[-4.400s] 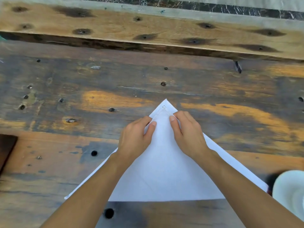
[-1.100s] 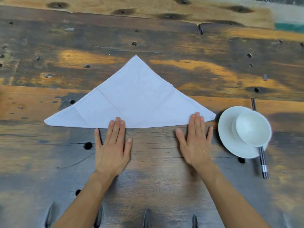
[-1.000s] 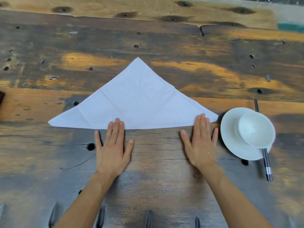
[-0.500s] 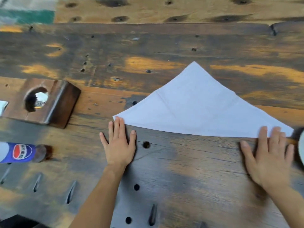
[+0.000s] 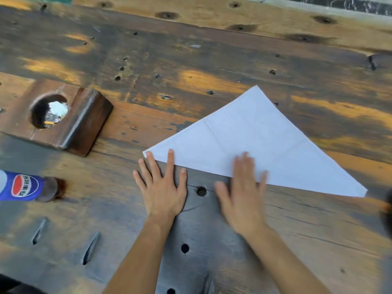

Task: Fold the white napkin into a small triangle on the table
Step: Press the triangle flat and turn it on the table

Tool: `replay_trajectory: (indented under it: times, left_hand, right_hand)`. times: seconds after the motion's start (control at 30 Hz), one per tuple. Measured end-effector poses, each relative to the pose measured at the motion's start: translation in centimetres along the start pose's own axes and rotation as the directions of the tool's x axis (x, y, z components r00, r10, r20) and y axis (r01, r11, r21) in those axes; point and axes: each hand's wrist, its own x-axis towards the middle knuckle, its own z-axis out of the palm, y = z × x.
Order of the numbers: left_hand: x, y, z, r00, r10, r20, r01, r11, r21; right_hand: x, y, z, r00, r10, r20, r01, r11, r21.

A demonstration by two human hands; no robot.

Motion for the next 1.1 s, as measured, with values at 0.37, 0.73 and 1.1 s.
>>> replay_trajectory:
  times: [0.37,0.73,1.1]
  left_hand:
    - [0.2,0.0,0.2,0.999,-0.003,0.037,0.003,1.0,0.004]
    - [1.2,2.3,-0.3,0.979,-0.197,0.042,0.201,0.97,-0.138]
    - [1.1,2.4,-0.2,0.974,-0.225,0.011,0.224,0.966,-0.131]
  right_hand:
    - [3.5,-4.3,3.5,0.969,-0.077,0.234,0.114,0.982,-0.149]
    - [1.1,4.8,0.1,0.983,0.118,0.139,-0.1,0.986,-0.133]
    - [-1.1,18.4,-5.8,0.902,0.431,-0.003,-0.427,0.892,-0.146]
